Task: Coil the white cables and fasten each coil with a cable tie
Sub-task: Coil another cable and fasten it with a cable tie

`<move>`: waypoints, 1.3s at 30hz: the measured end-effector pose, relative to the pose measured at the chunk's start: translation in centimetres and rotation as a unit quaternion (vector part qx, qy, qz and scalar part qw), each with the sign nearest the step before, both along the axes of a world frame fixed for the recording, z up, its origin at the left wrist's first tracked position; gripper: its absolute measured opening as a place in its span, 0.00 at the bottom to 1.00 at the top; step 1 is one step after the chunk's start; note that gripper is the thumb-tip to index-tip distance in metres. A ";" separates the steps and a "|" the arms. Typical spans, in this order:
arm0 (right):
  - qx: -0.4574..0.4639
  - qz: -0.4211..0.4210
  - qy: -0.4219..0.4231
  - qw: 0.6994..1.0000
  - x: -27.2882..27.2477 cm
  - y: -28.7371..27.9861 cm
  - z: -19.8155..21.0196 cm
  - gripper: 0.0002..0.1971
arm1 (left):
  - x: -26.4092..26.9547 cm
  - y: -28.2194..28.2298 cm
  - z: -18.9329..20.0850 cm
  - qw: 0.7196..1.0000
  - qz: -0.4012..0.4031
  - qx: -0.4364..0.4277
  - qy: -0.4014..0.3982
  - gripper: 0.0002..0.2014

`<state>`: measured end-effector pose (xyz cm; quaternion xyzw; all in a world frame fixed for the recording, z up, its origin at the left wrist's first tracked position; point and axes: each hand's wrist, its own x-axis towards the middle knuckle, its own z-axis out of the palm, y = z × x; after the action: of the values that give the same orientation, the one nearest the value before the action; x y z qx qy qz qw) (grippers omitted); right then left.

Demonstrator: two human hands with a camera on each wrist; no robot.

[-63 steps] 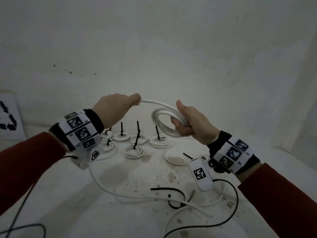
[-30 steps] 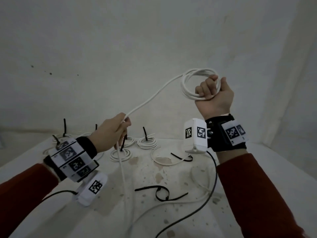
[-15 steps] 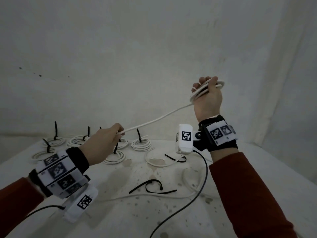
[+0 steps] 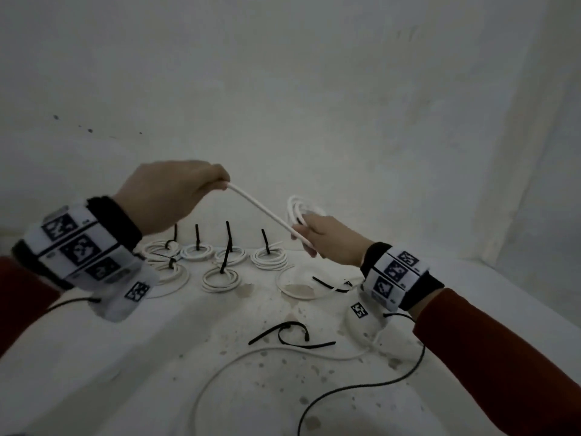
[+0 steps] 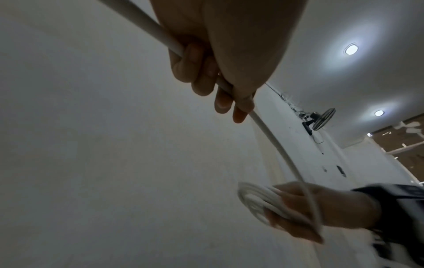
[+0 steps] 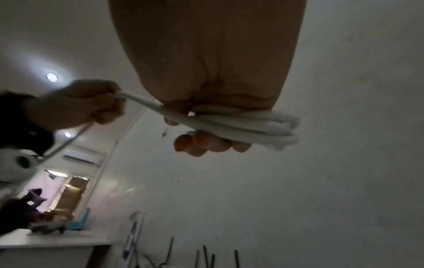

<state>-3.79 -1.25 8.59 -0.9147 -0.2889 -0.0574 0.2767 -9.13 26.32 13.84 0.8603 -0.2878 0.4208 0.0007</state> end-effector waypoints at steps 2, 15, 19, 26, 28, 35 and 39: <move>0.066 0.058 0.065 0.994 -1.5 0.7 -0.4 0.25 | 0.8 0.5 0.9 1.000 0.006 -0.014 0.000 0.15; 0.618 0.203 0.120 0.750 -5.5 1.4 2.2 0.26 | 3.5 -4.3 -7.7 0.937 -0.095 -0.223 0.251 0.11; 0.692 0.242 0.104 0.672 -5.5 0.8 3.5 0.18 | 1.8 -6.2 -10.4 0.941 -0.055 -0.156 0.297 0.13; 0.659 0.243 0.150 0.696 -4.9 -1.4 4.0 0.20 | -0.5 -3.9 -8.3 0.963 0.189 0.030 0.188 0.15; 0.627 0.248 0.197 0.711 -4.9 -2.2 3.9 0.21 | 0.5 -1.9 -7.0 0.956 0.224 -0.024 0.189 0.19; 0.519 0.175 0.300 0.781 -5.4 -2.9 2.0 0.19 | 3.8 3.7 -2.3 0.958 0.239 -0.143 0.071 0.12; 0.557 0.191 0.315 0.744 -5.2 -3.1 1.8 0.25 | 4.7 3.8 -1.2 0.963 0.230 -0.128 0.054 0.13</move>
<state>-9.04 -4.40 10.38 -0.4897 -0.2706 0.1376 0.8174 -4.41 30.16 12.60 0.9173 -0.0252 0.3962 0.0296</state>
